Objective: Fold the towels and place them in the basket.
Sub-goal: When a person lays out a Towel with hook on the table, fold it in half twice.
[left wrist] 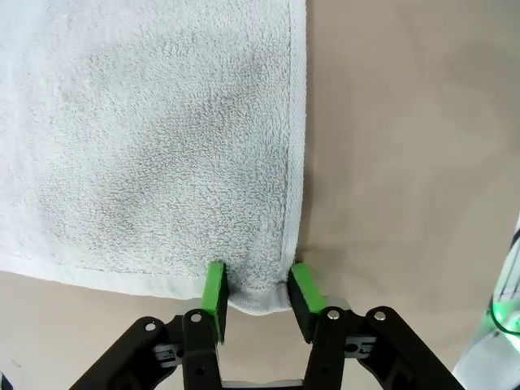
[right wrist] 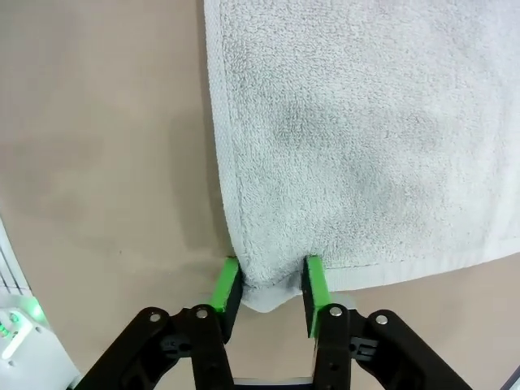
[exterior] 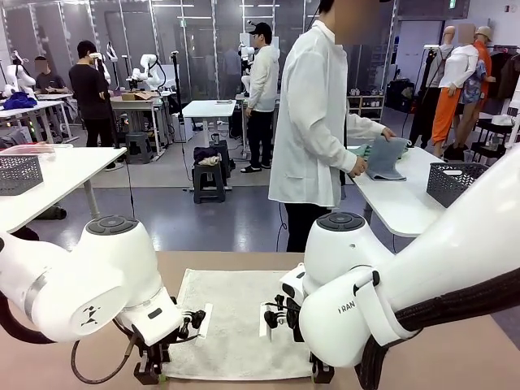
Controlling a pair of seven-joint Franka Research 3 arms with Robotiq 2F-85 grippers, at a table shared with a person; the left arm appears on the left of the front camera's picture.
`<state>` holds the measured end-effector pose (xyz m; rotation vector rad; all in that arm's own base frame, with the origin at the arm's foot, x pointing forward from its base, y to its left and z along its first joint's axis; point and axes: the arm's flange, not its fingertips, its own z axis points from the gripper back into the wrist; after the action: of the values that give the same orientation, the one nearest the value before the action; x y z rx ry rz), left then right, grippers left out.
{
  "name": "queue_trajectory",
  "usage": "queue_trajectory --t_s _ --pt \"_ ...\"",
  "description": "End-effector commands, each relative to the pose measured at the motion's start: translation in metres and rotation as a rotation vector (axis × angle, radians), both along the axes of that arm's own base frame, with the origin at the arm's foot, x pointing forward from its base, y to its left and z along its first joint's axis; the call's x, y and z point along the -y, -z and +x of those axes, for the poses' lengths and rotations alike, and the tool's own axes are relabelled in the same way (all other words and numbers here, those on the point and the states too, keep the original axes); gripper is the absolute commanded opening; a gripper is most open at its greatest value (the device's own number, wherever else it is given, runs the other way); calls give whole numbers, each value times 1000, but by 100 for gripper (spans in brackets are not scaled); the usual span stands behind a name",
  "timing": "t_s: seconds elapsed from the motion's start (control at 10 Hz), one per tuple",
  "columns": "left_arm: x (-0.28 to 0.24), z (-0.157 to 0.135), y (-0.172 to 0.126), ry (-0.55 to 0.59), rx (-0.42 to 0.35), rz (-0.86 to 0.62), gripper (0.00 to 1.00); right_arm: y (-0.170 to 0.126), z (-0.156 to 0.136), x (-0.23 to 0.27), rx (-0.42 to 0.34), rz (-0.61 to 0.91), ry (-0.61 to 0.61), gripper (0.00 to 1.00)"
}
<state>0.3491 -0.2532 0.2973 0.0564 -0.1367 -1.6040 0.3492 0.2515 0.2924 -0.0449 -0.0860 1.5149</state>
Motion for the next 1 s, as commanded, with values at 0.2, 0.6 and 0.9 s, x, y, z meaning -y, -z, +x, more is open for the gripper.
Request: queue_trajectory --t_s 0.2,0.6,0.9 --pt "4 -4 5 -11 -2 0 6 5 -18 8 -6 -25 -2 15" --pt "8 -6 -5 -9 -2 10 0 -5 -17 0 -30 -28 -2 0" --pt "10 -5 -7 -8 -9 22 0 -7 -18 1 -47 -23 -15 0"
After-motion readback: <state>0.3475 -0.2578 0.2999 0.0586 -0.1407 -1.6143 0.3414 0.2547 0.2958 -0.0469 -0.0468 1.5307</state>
